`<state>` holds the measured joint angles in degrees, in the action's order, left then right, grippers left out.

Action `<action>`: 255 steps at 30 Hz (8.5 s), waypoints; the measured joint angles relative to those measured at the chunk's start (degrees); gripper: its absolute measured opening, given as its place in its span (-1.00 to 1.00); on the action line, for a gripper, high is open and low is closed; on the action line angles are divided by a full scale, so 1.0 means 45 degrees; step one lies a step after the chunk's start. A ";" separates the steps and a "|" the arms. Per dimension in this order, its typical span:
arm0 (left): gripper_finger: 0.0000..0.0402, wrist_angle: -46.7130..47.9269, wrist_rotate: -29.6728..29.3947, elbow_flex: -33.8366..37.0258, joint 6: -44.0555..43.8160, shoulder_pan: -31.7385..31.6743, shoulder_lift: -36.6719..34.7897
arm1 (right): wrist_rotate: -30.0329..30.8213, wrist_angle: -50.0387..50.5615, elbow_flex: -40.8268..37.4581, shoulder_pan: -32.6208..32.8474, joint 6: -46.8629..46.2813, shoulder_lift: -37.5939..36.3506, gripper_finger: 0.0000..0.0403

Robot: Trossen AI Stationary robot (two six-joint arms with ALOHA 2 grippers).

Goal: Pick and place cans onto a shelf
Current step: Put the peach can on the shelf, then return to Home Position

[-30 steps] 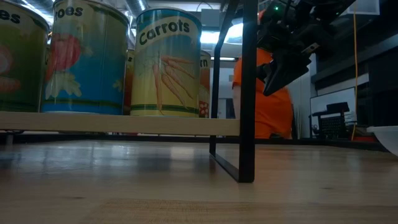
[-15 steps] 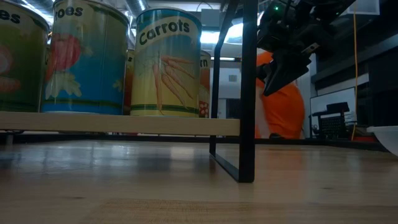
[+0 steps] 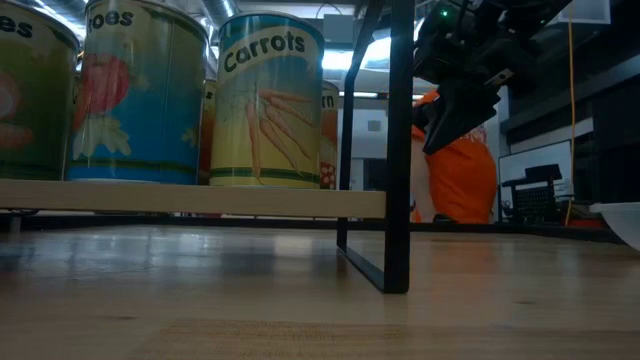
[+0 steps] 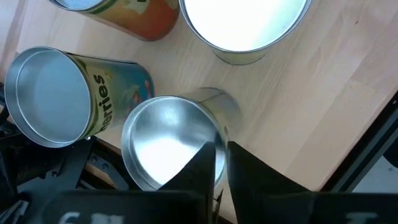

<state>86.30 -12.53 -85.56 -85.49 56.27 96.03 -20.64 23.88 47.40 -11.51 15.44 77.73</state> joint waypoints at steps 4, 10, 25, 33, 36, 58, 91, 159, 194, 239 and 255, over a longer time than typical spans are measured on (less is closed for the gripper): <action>-0.76 0.0000 0.0005 0.0000 -0.0005 0.0000 0.0000 | 0.0000 -0.0001 0.0000 0.0000 0.0005 0.0000 -0.69; -0.67 0.0000 0.0005 0.0000 0.0003 0.0000 0.0000 | 0.0000 -0.0004 0.0000 0.0000 0.0001 0.0000 -0.69; -0.90 0.0049 -0.0387 -0.1667 0.0769 -0.0380 -0.0005 | 0.0000 0.0000 0.0000 0.0000 0.0005 -0.0002 -0.69; -0.99 -0.0494 -0.4666 -0.4297 0.4205 -0.1272 -0.0015 | 0.0000 -0.0004 0.0000 0.0000 0.0005 -0.0001 -0.69; -0.99 -0.0976 -0.6012 -0.5160 0.6869 -0.1943 -0.0015 | 0.0000 -0.0005 0.0000 0.0003 0.0005 -0.0005 -0.69; -0.99 -0.1183 -0.8656 -1.0454 1.8954 -0.4327 -0.1033 | 0.0000 -0.0015 0.0000 0.0000 0.0005 -0.0005 -0.69; -0.99 -0.9298 -0.8903 0.6980 1.4394 -0.4006 -1.1323 | 0.0005 -0.0191 0.0000 0.0001 0.0049 -0.0005 -0.69; -1.00 -2.1836 -0.0346 1.8801 2.2350 -1.0275 -2.1306 | 0.0005 -0.0808 0.0000 0.0001 0.0053 -0.0005 -0.69; -1.00 -1.9467 0.1821 1.8914 1.9992 -1.3420 -2.1260 | -0.0005 0.1912 -0.0170 0.0049 -0.2054 -0.8402 -0.69; -1.00 -1.9453 0.1817 1.8914 2.0016 -1.3420 -2.1255 | 0.1843 -0.3255 -0.8548 0.0039 -0.2956 -1.7262 -0.69; -1.00 -1.9453 0.1817 1.8914 2.0021 -1.3420 -2.1255 | 0.2410 -0.3254 -0.8548 0.0039 -0.2993 -1.7257 -0.69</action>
<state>-1.23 -4.36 -0.45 4.60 -4.12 0.38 -9.80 9.23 8.93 -11.33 1.97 0.08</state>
